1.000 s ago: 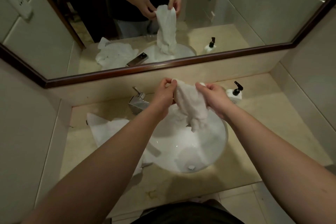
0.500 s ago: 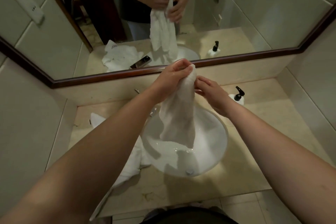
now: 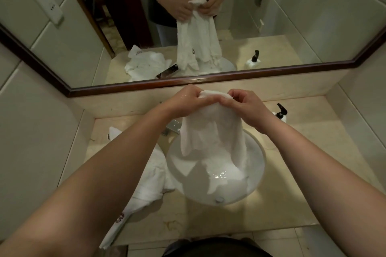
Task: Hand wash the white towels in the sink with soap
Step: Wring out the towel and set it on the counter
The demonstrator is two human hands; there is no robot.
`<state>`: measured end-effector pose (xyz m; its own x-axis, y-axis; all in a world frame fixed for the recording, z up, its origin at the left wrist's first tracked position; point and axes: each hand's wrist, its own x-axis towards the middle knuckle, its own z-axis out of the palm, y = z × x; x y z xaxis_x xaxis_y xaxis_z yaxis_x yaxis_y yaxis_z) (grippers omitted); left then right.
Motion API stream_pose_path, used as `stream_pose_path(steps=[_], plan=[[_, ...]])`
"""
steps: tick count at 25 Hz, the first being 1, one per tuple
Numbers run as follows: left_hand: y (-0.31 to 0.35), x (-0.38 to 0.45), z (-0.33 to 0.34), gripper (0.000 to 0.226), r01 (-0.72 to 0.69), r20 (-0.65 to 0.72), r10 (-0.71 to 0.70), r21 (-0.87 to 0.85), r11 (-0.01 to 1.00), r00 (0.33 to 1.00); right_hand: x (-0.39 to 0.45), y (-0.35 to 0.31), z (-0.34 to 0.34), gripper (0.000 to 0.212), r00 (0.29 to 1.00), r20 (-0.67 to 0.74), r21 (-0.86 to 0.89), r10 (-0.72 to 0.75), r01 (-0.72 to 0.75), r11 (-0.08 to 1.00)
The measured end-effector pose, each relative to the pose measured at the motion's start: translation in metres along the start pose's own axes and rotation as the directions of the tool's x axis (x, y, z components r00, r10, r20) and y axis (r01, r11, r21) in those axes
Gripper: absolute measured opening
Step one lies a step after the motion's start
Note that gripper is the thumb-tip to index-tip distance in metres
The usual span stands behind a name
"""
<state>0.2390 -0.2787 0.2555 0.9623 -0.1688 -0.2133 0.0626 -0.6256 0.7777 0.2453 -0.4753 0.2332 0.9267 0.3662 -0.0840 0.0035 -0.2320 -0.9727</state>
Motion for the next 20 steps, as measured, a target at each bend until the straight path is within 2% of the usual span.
stream_pose_path(steps=[2,5,8,11,14,17,20], plan=[[0.001,-0.001,0.001,0.047,-0.046,-0.059,0.042,-0.072,0.996,0.997,0.002,-0.002,0.004,0.038,0.999,-0.007,-0.037,0.051,-0.052,0.998],[0.001,-0.003,0.004,0.052,-0.088,-0.114,0.071,-0.156,0.984,0.991,0.007,0.0,0.016,0.074,0.976,-0.005,-0.22,0.217,-0.213,0.952],[-0.007,-0.006,0.001,0.057,-0.087,-0.144,0.063,-0.162,0.983,0.988,0.012,0.01,0.032,0.107,0.943,0.003,-0.196,0.333,-0.326,0.925],[-0.018,-0.01,-0.012,0.061,-0.069,-0.166,0.038,-0.185,0.98,0.985,0.012,0.023,0.041,0.101,0.918,0.054,-0.148,0.394,-0.382,0.912],[-0.033,-0.015,-0.023,0.051,-0.044,-0.279,-0.004,-0.165,0.985,0.96,0.013,0.02,0.052,0.079,0.905,0.052,-0.287,0.422,-0.391,0.874],[-0.046,-0.017,-0.03,0.055,-0.018,-0.388,-0.009,-0.066,0.998,0.921,0.021,0.02,0.062,0.084,0.902,-0.002,-0.394,0.433,-0.398,0.828],[-0.057,-0.017,-0.04,0.054,0.107,-0.31,-0.11,-0.027,0.994,0.944,0.022,0.015,0.069,0.086,0.908,-0.018,-0.341,0.419,-0.399,0.851]])
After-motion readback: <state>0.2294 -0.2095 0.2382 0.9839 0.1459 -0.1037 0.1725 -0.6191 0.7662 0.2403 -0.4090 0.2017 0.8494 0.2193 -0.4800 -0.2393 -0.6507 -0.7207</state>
